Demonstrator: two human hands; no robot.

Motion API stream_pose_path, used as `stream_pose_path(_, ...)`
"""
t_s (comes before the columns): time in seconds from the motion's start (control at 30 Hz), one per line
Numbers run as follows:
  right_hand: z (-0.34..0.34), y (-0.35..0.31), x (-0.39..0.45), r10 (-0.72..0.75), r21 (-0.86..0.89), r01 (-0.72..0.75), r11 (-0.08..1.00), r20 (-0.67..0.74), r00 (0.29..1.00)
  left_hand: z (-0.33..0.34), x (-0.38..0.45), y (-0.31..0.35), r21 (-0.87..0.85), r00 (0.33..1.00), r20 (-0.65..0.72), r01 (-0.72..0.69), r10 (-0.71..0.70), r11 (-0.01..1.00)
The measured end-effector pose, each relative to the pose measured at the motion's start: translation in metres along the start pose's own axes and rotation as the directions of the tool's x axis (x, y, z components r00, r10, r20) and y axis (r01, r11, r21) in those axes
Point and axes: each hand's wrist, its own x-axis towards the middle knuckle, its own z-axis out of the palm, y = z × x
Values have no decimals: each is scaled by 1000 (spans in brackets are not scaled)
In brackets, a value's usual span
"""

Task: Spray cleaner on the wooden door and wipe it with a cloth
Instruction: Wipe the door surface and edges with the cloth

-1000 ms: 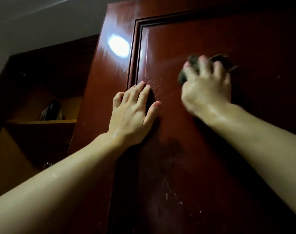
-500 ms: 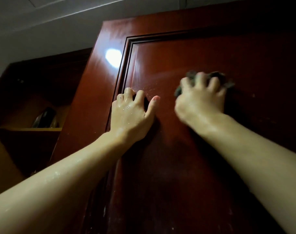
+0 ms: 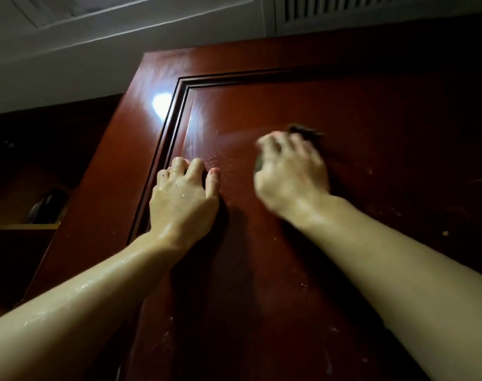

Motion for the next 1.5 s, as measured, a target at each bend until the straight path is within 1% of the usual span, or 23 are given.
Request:
stream_pose_path(0.1, 9, -37, 17, -283, 124, 270, 955, 104, 954, -2, 3, -8, -36, 998, -47, -35, 33, 999)
stream_pose_path(0.17, 9, -46, 29, -352, 139, 333, 933, 152, 924, -5, 5, -14, -81, 996, -79, -34, 28, 996)
stream_pose_path(0.23, 11, -38, 35, -365, 75, 358, 931, 121, 923, -6, 5, -16, -67, 994, -94, -54, 48, 996)
stream_pose_path(0.3, 11, -14, 36, -259, 8, 259, 966, 18, 966, -6, 4, -12, -8, 994, -86, -72, 71, 997)
stream_pose_path(0.37, 7, 23, 34, -44, -36, 42, 998, -47, 998, -3, 3, -10, 50, 995, -68, -69, 72, 996)
stream_pose_path(0.43, -2, 51, 30, 163, -53, -165, 985, -37, 986, 0, 3, -9, 92, 993, -73, -85, 92, 992)
stream_pose_path(0.47, -4, 55, 26, 214, -55, -215, 975, -27, 977, 2, 4, -8, 101, 993, -71, -89, 96, 991)
stream_pose_path(0.53, -3, 41, 19, 154, -26, -155, 987, -39, 987, 4, 8, -4, 93, 994, -64, -86, 93, 992)
stream_pose_path(0.63, 6, 4, 2, -173, 20, 173, 985, -6, 985, 7, 15, 7, 59, 992, -83, -94, 99, 994)
stream_pose_path(0.7, 7, 2, -6, -242, 5, 242, 970, 33, 970, 8, 18, 14, 52, 988, -95, -118, 123, 992)
stream_pose_path(0.77, 2, 25, -7, -141, -57, 141, 988, 18, 990, 8, 18, 20, 58, 986, -73, -144, 148, 988)
stream_pose_path(0.83, -5, 61, -9, 80, -80, -81, 994, -13, 997, 9, 14, 25, 58, 984, -47, -168, 171, 984)
stream_pose_path(0.93, -17, 93, -9, 344, -63, -344, 937, -26, 939, 15, 4, 38, 40, 975, -45, -218, 219, 975)
stream_pose_path(1.0, -16, 77, -9, 330, -16, -331, 944, -41, 943, 20, 2, 50, 32, 972, -46, -231, 233, 972)
stream_pose_path(1.1, -1, 39, -33, -59, -3, 59, 998, -75, 995, 18, 4, 63, 13, 979, -53, -194, 195, 981)
stream_pose_path(1.13, 2, 37, -42, -144, 6, 145, 989, -68, 987, 16, 5, 65, 4, 981, -56, -188, 188, 982)
stream_pose_path(1.17, 2, 44, -48, -160, 20, 162, 987, -56, 985, 16, 4, 65, -2, 980, -55, -190, 190, 982)
stream_pose_path(1.23, -5, 74, -49, -65, -11, 65, 998, -69, 995, 15, 2, 66, -6, 977, -48, -210, 209, 978)
stream_pose_path(1.3, -16, 114, -46, 123, -76, -130, 989, -81, 989, 17, -1, 70, -18, 977, -28, -213, 213, 977)
stream_pose_path(1.4, -38, 155, -41, 410, -58, -411, 910, -28, 911, 21, -2, 77, -37, 983, 13, -184, 185, 982)
stream_pose_path(1.43, -40, 154, -40, 441, -40, -441, 897, -18, 898, 22, -2, 79, -32, 983, 18, -182, 183, 983)
stream_pose_path(1.47, -38, 146, -40, 399, -45, -400, 915, -20, 917, 22, -2, 81, -24, 983, 18, -181, 181, 983)
stream_pose_path(1.5, -33, 133, -42, 287, -56, -289, 956, -49, 957, 21, -1, 83, -15, 983, 18, -181, 181, 983)
